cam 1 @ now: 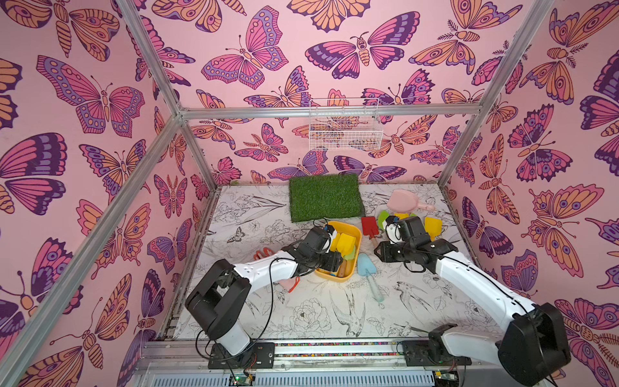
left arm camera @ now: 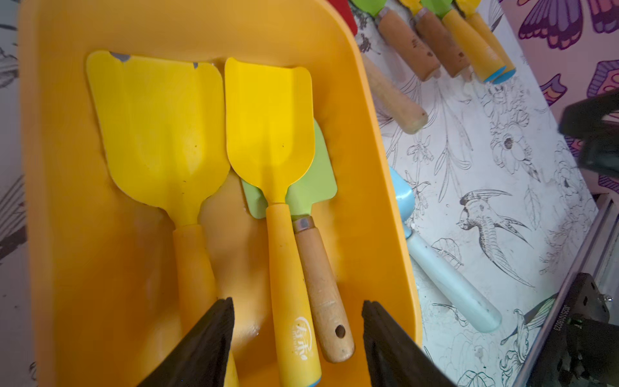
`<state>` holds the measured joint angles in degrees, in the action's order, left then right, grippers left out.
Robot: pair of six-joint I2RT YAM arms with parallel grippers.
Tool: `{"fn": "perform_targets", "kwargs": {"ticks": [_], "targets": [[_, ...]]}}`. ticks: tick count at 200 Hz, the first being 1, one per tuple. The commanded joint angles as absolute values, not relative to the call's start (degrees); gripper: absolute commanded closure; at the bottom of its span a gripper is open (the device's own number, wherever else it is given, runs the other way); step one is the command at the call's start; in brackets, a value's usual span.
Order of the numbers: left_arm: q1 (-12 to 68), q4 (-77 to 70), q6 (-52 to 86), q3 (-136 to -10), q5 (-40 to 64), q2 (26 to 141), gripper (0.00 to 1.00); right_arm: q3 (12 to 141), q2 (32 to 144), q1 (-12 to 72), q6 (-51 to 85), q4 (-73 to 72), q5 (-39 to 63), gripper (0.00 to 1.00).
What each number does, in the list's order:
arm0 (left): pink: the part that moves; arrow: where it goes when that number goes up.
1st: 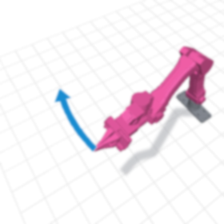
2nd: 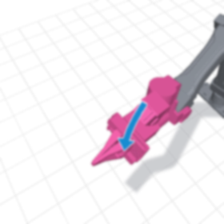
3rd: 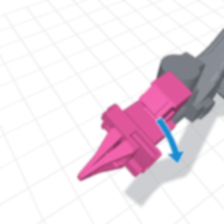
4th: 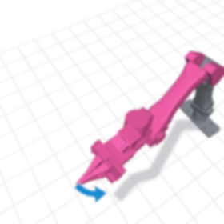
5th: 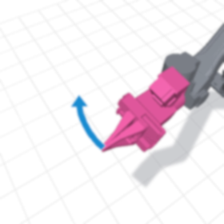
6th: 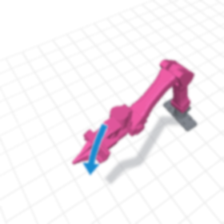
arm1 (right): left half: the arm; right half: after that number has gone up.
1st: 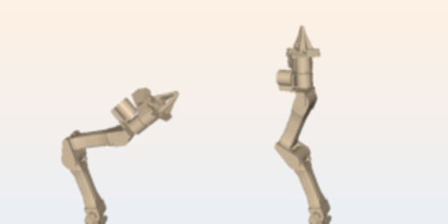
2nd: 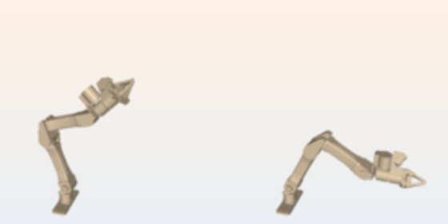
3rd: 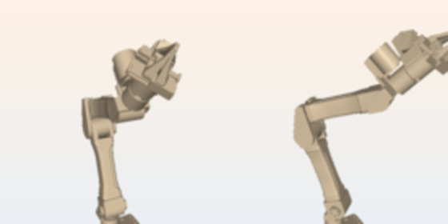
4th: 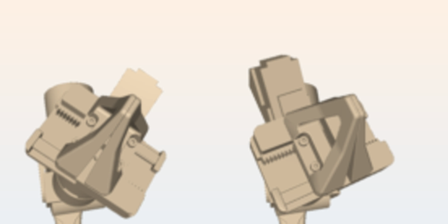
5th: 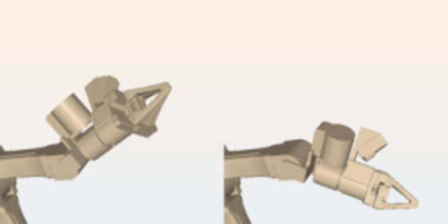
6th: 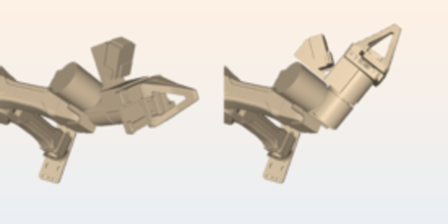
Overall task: Take the shovel out of the storage box
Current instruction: Place the shovel at the center of the board, then pick up the shovel from the storage box.
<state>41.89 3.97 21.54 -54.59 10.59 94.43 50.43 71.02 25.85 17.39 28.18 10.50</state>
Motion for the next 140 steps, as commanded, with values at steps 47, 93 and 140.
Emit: {"fn": "perform_targets", "kwargs": {"ticks": [47,93,140], "targets": [[41.51,10.29,21.88,-63.56,11.53,105.65,0.32,47.88,66.59,25.49,19.39,27.16,10.61,0.59],[41.48,13.42,21.53,-68.61,12.25,111.46,0.38,47.81,65.83,25.49,19.50,27.24,11.25,0.59],[41.49,14.30,22.23,-69.18,12.56,113.47,0.57,47.40,63.42,25.49,19.60,27.60,11.17,0.59]]}}
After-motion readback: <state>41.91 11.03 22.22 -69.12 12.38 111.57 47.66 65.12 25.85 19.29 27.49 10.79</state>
